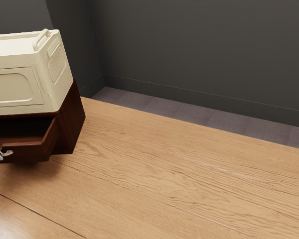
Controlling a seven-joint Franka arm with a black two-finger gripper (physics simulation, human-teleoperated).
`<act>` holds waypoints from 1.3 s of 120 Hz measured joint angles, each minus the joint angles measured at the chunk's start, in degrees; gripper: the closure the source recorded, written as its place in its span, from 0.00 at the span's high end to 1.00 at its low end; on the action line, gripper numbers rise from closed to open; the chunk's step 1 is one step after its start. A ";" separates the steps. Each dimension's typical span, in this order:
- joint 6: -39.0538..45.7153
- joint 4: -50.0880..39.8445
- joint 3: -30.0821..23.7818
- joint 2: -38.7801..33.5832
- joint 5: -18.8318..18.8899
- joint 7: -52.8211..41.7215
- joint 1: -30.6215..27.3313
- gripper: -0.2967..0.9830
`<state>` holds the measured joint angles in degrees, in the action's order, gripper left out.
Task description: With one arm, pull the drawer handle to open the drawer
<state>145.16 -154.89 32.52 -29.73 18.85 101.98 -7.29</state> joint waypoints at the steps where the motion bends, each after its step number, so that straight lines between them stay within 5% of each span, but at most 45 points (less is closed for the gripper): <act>1: 0.00 -0.08 -0.10 -0.10 0.00 0.00 -0.16 0.15; 156: -0.25 -7.86 -6.76 -8.99 -0.04 0.29 -8.82 0.16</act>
<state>144.91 -162.75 25.76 -38.71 18.81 102.27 -16.12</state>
